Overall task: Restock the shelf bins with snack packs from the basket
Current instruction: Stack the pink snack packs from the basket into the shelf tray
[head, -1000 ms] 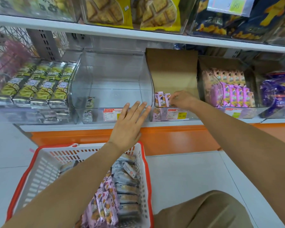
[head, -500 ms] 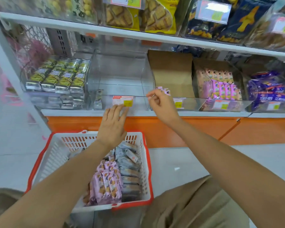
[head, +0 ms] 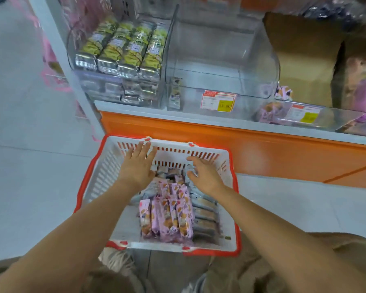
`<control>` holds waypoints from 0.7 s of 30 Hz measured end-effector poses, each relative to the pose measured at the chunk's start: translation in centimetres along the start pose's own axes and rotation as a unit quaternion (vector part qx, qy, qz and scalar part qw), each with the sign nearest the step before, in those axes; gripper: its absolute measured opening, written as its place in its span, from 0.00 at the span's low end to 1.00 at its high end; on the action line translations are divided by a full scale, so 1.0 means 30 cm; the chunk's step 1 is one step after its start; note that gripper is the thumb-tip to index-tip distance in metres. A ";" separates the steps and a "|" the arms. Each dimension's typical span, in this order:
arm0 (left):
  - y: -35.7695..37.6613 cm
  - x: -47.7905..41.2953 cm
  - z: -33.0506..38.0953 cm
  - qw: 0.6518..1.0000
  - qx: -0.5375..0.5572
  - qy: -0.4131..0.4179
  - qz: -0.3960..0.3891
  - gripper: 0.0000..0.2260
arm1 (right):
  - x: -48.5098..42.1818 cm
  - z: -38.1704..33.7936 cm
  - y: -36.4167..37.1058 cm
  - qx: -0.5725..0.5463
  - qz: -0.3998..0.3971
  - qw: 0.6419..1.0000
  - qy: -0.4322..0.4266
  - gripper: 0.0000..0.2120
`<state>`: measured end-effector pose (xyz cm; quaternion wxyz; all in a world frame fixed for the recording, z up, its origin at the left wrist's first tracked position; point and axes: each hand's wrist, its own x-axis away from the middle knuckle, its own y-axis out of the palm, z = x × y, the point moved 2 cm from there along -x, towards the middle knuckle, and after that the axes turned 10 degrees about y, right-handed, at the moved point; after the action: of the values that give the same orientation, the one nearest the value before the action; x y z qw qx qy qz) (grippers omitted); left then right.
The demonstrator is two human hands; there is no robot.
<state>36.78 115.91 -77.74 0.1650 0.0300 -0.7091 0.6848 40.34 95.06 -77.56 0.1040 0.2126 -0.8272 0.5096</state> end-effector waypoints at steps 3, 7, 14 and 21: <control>0.035 -0.056 -0.042 1.000 0.008 -0.013 -0.001 0.34 | -0.021 0.013 0.048 0.011 -0.066 0.998 0.009 0.21; 0.073 -0.103 -0.084 0.999 0.009 -0.033 -0.003 0.36 | -0.026 0.043 0.121 0.013 -0.140 0.990 0.032 0.17; 0.098 -0.117 -0.093 0.999 -0.018 -0.044 0.006 0.37 | -0.036 0.070 0.167 0.054 -0.148 0.985 0.065 0.23; 0.087 -0.117 -0.093 0.998 -0.032 -0.044 0.006 0.37 | -0.010 0.089 0.213 0.103 -0.137 0.983 0.060 0.25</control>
<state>39.92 118.17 -81.19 0.1304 0.0504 -0.7375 0.6607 37.81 95.27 -84.01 0.1993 0.3024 -0.7257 0.5850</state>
